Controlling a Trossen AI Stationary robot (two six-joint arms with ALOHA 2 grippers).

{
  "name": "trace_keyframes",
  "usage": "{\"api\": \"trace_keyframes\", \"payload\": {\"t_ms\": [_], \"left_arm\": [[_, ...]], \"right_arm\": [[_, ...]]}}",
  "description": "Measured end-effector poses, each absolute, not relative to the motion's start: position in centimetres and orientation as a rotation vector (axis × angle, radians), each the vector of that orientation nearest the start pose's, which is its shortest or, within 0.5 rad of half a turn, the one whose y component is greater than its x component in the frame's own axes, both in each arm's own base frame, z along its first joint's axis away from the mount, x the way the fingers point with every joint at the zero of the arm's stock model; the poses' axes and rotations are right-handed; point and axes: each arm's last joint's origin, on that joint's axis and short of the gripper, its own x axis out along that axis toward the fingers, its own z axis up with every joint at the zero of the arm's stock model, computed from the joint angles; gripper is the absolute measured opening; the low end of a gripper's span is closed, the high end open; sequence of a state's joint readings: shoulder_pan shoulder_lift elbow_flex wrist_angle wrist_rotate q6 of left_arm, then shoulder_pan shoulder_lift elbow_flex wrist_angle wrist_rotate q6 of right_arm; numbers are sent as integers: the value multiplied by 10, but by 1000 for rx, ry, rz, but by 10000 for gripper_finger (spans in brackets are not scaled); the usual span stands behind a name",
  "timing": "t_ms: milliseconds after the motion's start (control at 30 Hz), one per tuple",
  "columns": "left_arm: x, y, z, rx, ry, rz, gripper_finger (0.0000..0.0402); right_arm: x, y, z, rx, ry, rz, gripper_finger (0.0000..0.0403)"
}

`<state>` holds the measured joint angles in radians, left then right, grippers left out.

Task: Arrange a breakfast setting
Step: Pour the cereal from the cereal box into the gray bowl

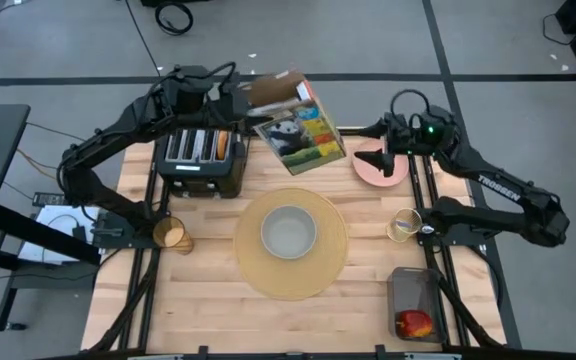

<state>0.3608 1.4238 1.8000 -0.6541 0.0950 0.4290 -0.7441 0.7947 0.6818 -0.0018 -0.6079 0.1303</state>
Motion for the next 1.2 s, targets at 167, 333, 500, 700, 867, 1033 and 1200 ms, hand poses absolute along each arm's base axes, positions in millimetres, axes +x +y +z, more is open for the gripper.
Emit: {"api": "trace_keyframes", "payload": {"t_ms": [167,333,500,700,867,1033,1200], "left_arm": [[249,92,497,370,259,225,2],[236,87,507,365,198,241,2],[226,83,515,341,158,247,2],[223,79,516,321,148,232,2],[221,77,518,319,135,219,2],[221,77,517,300,136,213,2],[222,77,518,293,131,197,2]], "right_arm": [[138,-102,288,239,-102,-124,374],[142,-101,263,221,-253,-180,378],[154,-105,252,230,-303,-196,383],[174,-109,248,154,-395,-124,384],[187,-108,242,141,-451,-22,384],[212,-111,247,125,-453,25,384],[230,-116,262,72,-488,67,381]]}}
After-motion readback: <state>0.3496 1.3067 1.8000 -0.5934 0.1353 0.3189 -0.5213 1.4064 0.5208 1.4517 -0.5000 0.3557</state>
